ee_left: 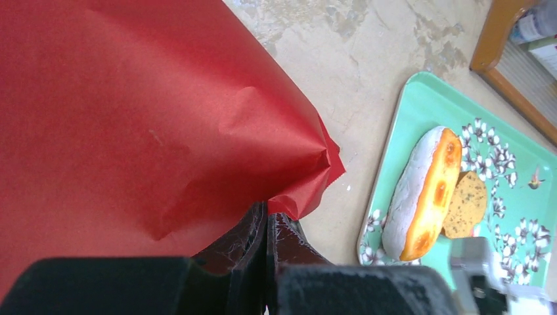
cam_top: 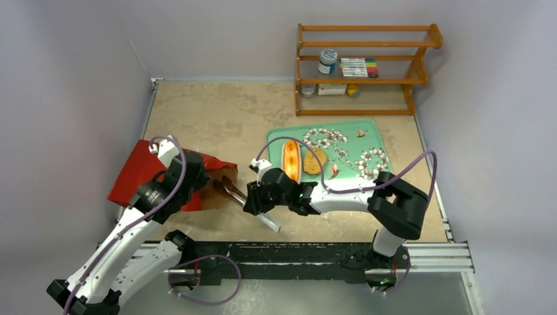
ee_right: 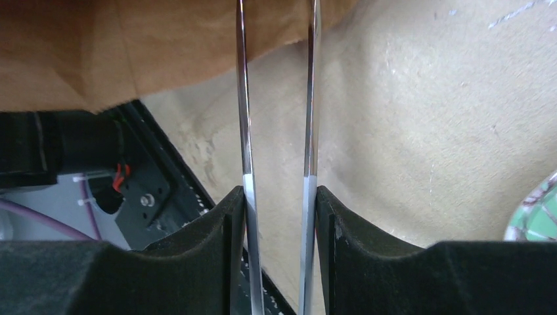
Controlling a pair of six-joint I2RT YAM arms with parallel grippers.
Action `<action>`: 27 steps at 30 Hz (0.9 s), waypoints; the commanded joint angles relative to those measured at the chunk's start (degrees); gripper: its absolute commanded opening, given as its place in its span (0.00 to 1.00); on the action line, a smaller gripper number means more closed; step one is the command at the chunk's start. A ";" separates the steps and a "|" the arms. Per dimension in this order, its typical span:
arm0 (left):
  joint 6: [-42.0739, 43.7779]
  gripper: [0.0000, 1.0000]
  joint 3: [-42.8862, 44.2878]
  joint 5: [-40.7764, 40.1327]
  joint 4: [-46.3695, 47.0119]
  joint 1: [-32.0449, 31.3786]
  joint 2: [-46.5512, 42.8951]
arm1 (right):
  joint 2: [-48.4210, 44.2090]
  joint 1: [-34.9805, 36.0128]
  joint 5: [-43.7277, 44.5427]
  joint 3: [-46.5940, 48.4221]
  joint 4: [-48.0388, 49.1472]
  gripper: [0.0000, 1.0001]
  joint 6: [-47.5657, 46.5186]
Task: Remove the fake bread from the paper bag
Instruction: Adjust the paper bag at the center of the board.
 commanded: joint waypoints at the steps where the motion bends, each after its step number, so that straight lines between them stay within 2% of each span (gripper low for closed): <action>1: 1.29 0.00 -0.93 -1.73 5.61 0.06 0.21 | 0.48 0.32 -0.75 -1.18 7.87 0.42 0.01; 10: 15.08 0.00 5.13 4.55 25.45 -1.01 25.53 | -0.71 0.02 0.81 0.96 4.06 0.42 -1.28; 17: 24.79 0.00 14.07 12.22 32.58 -5.09 43.47 | -6.68 -4.85 2.09 -5.86 3.74 0.42 1.20; 22: 28.85 0.00 18.37 18.46 34.20 -8.09 48.99 | -10.39 -5.93 2.83 -9.01 2.76 0.41 2.63; 24: 28.73 0.00 18.46 20.11 34.68 -8.96 48.44 | -11.40 -5.92 2.85 -9.77 2.36 0.41 3.04; 27: 26.55 0.00 16.31 18.33 34.13 -9.84 44.02 | -12.18 -5.89 2.72 -10.23 1.87 0.41 3.11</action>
